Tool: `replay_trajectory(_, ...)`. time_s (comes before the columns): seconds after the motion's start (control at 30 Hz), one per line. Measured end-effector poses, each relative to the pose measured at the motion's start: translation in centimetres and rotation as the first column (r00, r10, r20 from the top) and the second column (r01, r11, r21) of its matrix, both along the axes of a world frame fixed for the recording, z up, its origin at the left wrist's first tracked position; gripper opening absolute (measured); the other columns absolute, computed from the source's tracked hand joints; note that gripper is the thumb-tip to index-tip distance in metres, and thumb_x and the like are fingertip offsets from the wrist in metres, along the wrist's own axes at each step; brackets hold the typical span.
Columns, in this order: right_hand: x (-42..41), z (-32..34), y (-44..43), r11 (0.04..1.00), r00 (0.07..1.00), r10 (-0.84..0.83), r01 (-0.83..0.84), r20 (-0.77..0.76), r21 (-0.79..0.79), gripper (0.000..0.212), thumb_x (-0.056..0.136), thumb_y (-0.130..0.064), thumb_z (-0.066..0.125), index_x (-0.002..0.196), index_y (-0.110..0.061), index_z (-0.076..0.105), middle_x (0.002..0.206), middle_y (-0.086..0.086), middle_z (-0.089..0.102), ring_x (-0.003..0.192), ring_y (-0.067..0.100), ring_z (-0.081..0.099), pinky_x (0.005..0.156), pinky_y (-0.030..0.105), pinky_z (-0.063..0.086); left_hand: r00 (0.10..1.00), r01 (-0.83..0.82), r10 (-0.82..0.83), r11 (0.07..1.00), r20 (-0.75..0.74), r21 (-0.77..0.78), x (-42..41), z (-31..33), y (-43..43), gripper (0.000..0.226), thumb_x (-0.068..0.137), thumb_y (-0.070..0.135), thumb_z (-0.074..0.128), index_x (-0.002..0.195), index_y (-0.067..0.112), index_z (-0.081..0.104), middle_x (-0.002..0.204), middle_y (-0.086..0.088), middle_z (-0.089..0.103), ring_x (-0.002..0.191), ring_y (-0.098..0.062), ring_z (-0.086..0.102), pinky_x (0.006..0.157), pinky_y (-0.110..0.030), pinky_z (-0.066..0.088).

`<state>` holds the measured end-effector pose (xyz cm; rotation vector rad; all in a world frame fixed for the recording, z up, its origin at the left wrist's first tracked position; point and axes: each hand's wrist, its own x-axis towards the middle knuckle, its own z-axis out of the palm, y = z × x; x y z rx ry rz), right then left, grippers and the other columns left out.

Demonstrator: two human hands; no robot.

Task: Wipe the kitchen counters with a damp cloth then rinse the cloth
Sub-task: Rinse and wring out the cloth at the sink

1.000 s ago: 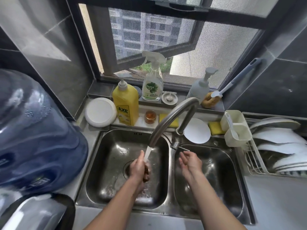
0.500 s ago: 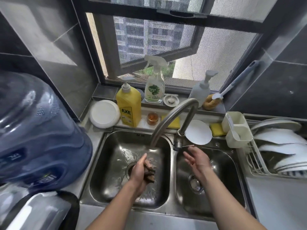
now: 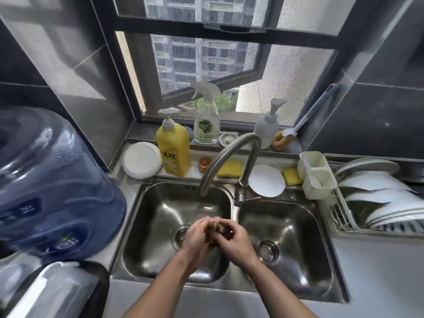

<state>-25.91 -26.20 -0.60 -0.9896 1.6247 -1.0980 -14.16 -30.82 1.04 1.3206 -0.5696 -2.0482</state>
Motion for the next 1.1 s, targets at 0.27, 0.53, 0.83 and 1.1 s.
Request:
replay_trajectory(0.27, -1.1, 1.9, 1.5, 0.997, 0.942, -0.067, 0.048, 0.329, 0.067, 0.012, 0.091, -0.013, 0.066, 0.094, -0.008, 0.076, 0.089, 0.01, 0.075, 0.084, 0.019, 0.068, 0.08, 0.039, 0.054, 0.99, 0.06, -0.044, 0.991, 0.133, -0.119, 0.6, 1.4, 1.5, 0.04, 0.082, 0.027, 0.076, 0.11, 0.001, 0.063, 0.08, -0.009, 0.071, 0.065, -0.02, 0.067, 0.048, -0.026, 0.05)
replay_trajectory(0.53, -2.6, 3.2, 1.9, 0.96, 0.783, -0.281, 0.222, 0.554, 0.172, 0.008, 0.091, -0.011, 0.061, 0.092, -0.006, 0.067, 0.083, 0.011, 0.069, 0.074, 0.018, 0.064, 0.063, 0.028, 0.053, 0.984, -0.135, 0.145, 0.986, 0.104, -0.096, 0.9, 1.3, 2.1, 0.016, 0.098, 0.012, 0.058, 0.105, -0.002, 0.059, 0.094, -0.021, 0.069, 0.076, -0.026, 0.068, 0.051, -0.031, 0.055)
replay_trajectory(0.83, -1.7, 5.0, 1.2, 0.998, 0.886, -0.052, 0.063, 0.46, -0.009, 0.04, 0.071, -0.028, 0.082, 0.095, 0.0, 0.07, 0.087, 0.016, 0.071, 0.081, 0.024, 0.065, 0.078, 0.038, 0.053, 0.991, -0.014, 0.06, 0.931, 0.116, -0.364, -2.0, 4.5, 4.6, 0.024, 0.102, 0.026, 0.047, 0.11, 0.012, 0.065, 0.096, -0.002, 0.073, 0.084, -0.002, 0.069, 0.071, -0.013, 0.05)
replay_trajectory(1.1, -3.8, 6.5, 0.5, 0.997, 0.945, -0.026, 0.048, 0.327, -0.062, 0.021, 0.093, -0.015, 0.062, 0.088, 0.006, 0.066, 0.075, 0.011, 0.067, 0.067, 0.018, 0.059, 0.06, 0.026, 0.049, 0.974, 0.031, 0.067, 0.909, 0.219, -0.415, -0.7, 3.5, 3.9, 0.025, 0.092, 0.029, 0.059, 0.087, 0.008, 0.073, 0.078, -0.002, 0.076, 0.073, -0.009, 0.068, 0.065, -0.019, 0.054)
